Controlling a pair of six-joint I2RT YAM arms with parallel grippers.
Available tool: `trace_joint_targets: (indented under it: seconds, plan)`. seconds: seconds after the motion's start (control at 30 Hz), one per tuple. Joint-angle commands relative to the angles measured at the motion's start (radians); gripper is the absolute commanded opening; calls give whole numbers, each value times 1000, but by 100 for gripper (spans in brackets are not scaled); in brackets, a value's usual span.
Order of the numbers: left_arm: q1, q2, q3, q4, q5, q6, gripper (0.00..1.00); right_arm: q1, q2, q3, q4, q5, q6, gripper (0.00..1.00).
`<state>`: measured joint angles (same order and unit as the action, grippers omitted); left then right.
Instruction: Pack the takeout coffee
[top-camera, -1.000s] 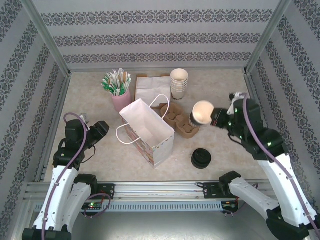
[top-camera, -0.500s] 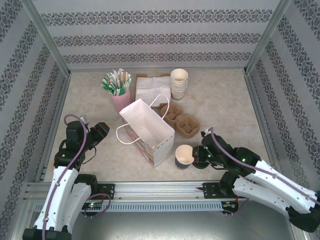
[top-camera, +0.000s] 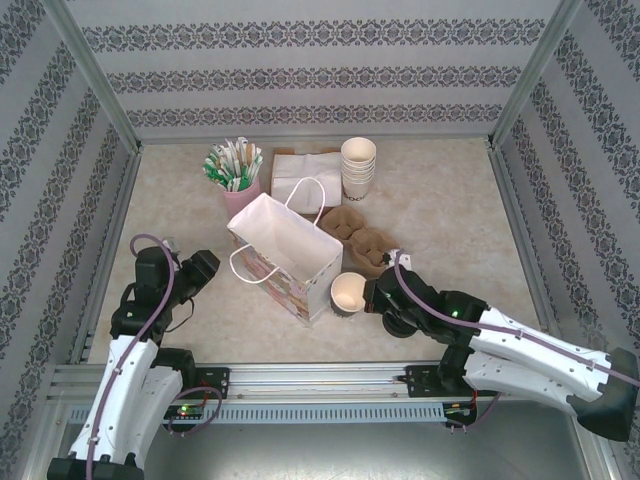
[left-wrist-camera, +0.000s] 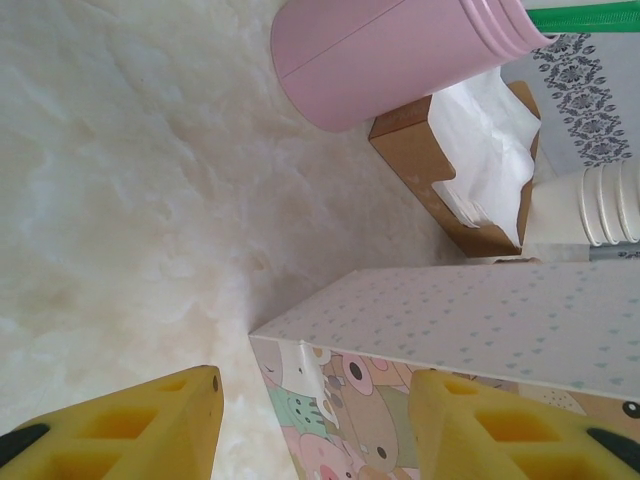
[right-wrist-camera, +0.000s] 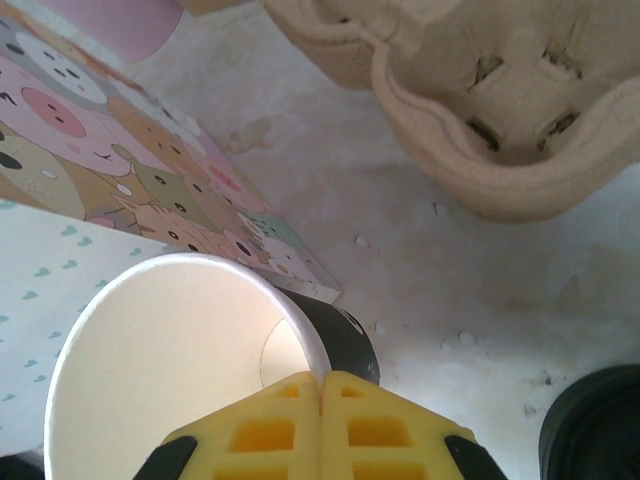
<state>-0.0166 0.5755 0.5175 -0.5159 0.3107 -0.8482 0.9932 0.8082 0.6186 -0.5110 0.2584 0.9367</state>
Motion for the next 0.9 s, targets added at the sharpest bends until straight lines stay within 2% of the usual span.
trace_joint_targets:
  seconds: [0.0,0.23,0.47,0.87]
  plan:
    - [7,-21,-17,6,9,-26,52,10,34,26,28,96,-27,0]
    - [7,-45,-19,-12,9,-23,52,10,75,68,-153,167,-10,0]
    - [8,-52,-21,-19,16,-26,53,10,58,14,-151,145,35,0]
    - [7,-52,-17,-22,19,-30,53,5,82,59,-249,157,70,37]
